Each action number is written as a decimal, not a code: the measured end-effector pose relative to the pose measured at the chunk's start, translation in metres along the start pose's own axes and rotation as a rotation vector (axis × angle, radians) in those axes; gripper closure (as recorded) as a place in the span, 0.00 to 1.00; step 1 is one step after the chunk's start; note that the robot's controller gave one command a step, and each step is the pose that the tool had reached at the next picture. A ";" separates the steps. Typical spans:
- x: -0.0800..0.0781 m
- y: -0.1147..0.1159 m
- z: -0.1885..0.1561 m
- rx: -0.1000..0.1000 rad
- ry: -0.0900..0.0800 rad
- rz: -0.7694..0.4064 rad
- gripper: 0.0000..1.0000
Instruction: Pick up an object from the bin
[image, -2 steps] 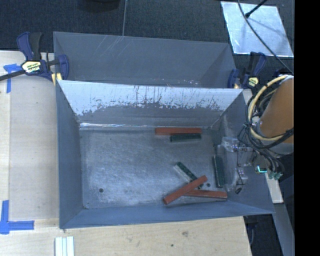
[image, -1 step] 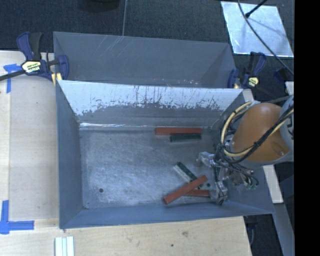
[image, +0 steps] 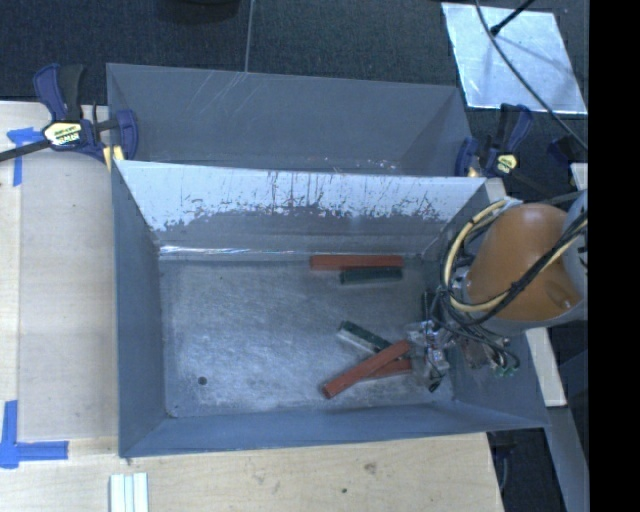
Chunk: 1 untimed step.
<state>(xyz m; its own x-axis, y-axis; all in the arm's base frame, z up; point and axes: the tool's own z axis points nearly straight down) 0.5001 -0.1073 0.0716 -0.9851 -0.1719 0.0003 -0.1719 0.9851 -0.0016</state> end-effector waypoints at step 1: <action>-0.001 0.001 0.001 -0.001 -0.002 0.000 0.00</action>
Offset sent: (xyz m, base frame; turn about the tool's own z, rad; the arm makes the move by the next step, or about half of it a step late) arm 0.0000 0.0000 0.0000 0.0000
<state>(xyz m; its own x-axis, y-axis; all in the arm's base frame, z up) 0.5006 -0.1065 0.0704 -0.9850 -0.1723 -0.0016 -0.1723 0.9850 -0.0009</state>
